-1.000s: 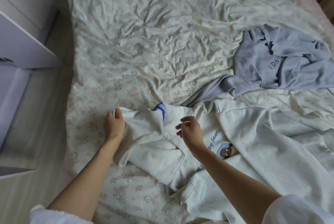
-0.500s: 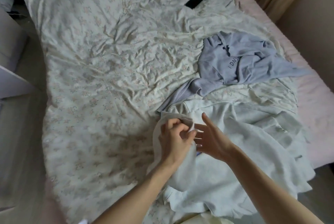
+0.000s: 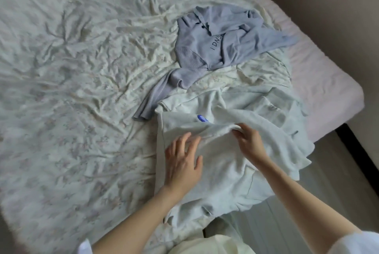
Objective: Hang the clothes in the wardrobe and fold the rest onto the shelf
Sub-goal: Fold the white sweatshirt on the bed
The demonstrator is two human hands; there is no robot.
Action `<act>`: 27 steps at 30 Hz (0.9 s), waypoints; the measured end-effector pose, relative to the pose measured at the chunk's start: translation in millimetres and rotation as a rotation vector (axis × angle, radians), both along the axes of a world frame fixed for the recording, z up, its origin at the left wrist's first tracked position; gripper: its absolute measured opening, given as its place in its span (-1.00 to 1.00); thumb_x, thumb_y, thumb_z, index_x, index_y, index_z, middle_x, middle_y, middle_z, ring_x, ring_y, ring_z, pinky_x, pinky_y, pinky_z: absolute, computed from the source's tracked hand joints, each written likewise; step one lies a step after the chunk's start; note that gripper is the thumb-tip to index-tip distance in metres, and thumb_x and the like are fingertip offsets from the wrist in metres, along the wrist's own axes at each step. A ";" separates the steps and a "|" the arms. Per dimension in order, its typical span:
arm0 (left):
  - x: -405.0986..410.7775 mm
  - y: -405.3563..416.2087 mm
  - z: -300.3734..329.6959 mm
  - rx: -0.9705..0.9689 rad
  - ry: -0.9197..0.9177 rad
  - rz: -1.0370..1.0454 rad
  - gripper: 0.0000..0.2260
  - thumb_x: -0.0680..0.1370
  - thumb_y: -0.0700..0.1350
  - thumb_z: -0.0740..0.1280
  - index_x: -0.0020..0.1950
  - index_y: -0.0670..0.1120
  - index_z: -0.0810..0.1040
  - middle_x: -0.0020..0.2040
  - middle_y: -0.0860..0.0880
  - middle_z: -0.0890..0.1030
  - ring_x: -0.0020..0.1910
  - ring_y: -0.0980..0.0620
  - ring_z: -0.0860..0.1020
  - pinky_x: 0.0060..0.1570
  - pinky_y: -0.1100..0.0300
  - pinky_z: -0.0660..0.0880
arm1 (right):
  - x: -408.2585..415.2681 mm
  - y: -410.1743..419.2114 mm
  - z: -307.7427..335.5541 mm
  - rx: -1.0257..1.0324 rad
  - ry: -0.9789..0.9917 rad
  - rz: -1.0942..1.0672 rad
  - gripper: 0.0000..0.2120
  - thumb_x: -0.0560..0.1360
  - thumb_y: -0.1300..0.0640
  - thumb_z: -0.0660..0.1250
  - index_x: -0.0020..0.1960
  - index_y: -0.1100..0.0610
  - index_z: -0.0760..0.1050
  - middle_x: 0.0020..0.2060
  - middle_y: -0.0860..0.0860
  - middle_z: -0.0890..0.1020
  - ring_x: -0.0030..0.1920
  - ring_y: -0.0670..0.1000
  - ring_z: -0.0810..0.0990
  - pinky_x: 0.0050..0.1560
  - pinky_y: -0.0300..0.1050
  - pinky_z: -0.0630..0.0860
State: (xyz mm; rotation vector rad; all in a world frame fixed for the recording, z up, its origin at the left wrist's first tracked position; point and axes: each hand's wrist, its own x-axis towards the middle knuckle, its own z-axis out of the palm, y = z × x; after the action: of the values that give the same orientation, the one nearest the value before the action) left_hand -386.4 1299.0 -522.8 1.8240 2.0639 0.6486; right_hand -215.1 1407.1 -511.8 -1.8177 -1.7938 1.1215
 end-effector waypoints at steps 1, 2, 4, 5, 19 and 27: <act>-3.4 0.0 -11.0 -0.132 0.071 -0.043 -0.38 0.43 -0.01 0.36 0.48 0.02 0.28 0.46 -0.17 0.28 0.38 -0.21 0.28 0.26 -0.14 0.33 | 11.5 1.5 -4.1 0.025 -0.102 -0.011 -0.88 0.53 0.26 0.26 0.00 0.20 0.56 -0.12 0.11 0.65 -0.09 0.08 0.59 -0.21 -0.15 0.33; -7.1 -0.9 -23.1 -0.278 0.131 -0.108 -0.26 0.47 0.05 0.33 0.54 0.11 -0.03 0.56 -0.12 -0.03 0.49 -0.22 0.04 0.37 -0.20 0.15 | 20.5 2.0 -8.6 0.016 -0.223 -0.017 -0.84 0.54 0.24 0.23 0.06 0.18 0.54 -0.04 0.12 0.64 -0.02 0.14 0.58 -0.19 -0.11 0.34; -9.4 -5.4 -48.7 -0.501 0.218 -0.237 -0.21 0.52 0.15 0.23 0.45 0.22 -0.37 0.46 0.04 -0.46 0.49 -0.15 -0.32 0.41 -0.24 -0.10 | 29.6 -1.3 -15.6 -0.038 -0.438 0.001 -0.69 0.50 0.29 0.17 0.23 0.16 0.46 0.18 0.14 0.53 0.14 0.20 0.50 -0.02 -0.01 0.40; -7.3 -6.9 -59.4 -0.568 0.225 -0.277 -0.22 0.53 0.16 0.22 0.46 0.23 -0.36 0.44 0.08 -0.50 0.47 -0.15 -0.38 0.41 -0.25 -0.12 | 31.4 -5.4 -18.5 0.004 -0.484 0.020 -0.58 0.45 0.33 0.17 0.29 0.15 0.42 0.25 0.14 0.48 0.22 0.19 0.45 0.11 0.04 0.38; -22.5 -6.0 -95.0 -0.527 -0.291 0.542 -0.16 0.41 0.04 0.45 0.52 -0.14 0.04 0.50 -0.22 0.09 0.47 -0.21 0.08 0.40 -0.08 0.13 | 24.5 -21.0 -83.8 -0.288 -0.745 0.624 -0.41 0.57 0.04 0.01 0.52 -0.11 -0.16 0.52 -0.11 -0.21 0.49 0.22 -0.31 0.42 0.24 -0.04; -40.9 39.1 -93.0 -0.652 -0.674 0.720 -0.29 0.39 -0.02 0.51 0.37 -0.28 0.26 0.33 -0.19 0.42 0.29 -0.16 0.43 0.20 0.14 0.35 | 0.2 -34.1 -68.6 -0.178 -0.655 0.398 -0.48 0.55 0.04 0.08 0.49 0.05 0.06 0.52 0.01 -0.01 0.51 0.19 -0.12 0.45 0.18 0.03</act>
State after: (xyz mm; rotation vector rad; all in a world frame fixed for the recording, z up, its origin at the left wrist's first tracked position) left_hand -427.3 1338.1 -615.8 0.4020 2.0388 0.5418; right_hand -214.8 1372.9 -580.4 -2.1658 -2.5879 0.8845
